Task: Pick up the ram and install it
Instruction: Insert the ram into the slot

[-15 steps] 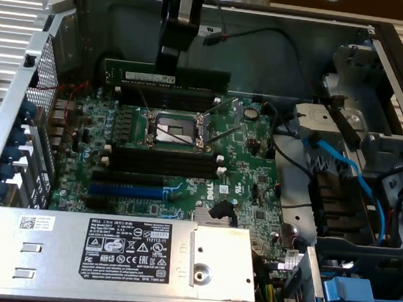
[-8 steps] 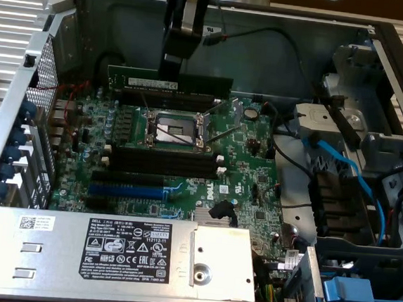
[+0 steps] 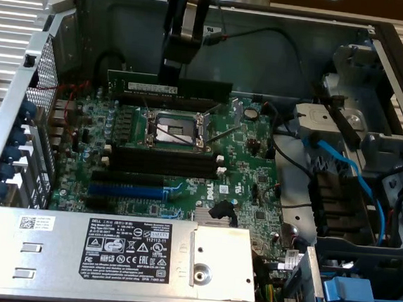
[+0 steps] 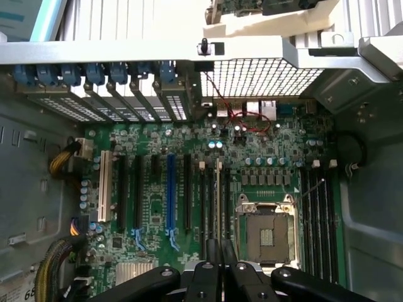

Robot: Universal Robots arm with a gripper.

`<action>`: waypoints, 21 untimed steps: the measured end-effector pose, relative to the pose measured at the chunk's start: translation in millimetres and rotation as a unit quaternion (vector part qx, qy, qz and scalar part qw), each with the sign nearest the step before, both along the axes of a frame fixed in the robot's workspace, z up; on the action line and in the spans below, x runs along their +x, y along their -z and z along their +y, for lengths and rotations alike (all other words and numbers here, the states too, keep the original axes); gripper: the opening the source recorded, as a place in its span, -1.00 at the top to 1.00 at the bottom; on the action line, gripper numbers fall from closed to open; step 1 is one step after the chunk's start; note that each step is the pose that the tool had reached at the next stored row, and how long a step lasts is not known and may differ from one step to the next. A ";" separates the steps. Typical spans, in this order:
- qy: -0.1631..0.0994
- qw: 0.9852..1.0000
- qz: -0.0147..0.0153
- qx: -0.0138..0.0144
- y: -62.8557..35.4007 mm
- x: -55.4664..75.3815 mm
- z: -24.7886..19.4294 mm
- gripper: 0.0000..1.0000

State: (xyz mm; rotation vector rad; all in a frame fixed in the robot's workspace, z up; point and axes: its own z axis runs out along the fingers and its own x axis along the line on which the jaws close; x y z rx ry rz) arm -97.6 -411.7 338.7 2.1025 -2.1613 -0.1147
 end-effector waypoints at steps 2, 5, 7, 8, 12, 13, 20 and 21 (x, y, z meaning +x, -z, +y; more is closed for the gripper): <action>0.000 1.000 0.000 -0.001 2.2 0.1 0.0 0.76; 0.000 1.000 -0.001 -0.001 6.9 0.6 0.0 0.76; 0.000 1.000 -0.001 -0.001 10.1 2.4 0.3 0.76; 0.000 1.000 -0.001 -0.001 11.6 3.3 0.4 0.76; 0.000 1.000 -0.001 -0.002 18.1 4.5 0.3 0.76; 0.000 1.000 -0.001 -0.002 20.1 4.6 0.0 0.76; 0.000 1.000 -0.001 -0.002 29.5 4.8 -6.0 0.76; 0.000 1.000 -0.002 -0.002 31.2 4.9 -6.5 0.76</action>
